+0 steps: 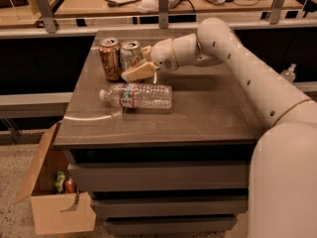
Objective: Move 7up can near orange can
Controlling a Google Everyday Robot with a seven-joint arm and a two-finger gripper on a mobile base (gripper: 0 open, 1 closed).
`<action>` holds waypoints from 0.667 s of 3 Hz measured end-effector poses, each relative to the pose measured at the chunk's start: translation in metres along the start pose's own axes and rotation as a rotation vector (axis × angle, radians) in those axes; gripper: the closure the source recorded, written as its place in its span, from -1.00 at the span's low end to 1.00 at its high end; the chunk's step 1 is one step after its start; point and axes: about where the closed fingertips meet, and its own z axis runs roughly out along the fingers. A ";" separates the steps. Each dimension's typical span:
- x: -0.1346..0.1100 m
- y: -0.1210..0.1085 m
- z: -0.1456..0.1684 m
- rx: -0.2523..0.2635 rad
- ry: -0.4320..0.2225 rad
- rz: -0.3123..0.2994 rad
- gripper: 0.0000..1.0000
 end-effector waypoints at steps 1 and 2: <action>0.005 -0.002 -0.011 0.023 0.026 -0.004 -1.00; 0.014 -0.009 -0.041 0.102 0.058 0.009 -1.00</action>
Offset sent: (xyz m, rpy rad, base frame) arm 0.0172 -0.1066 0.0049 -0.0849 -0.0421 -0.2588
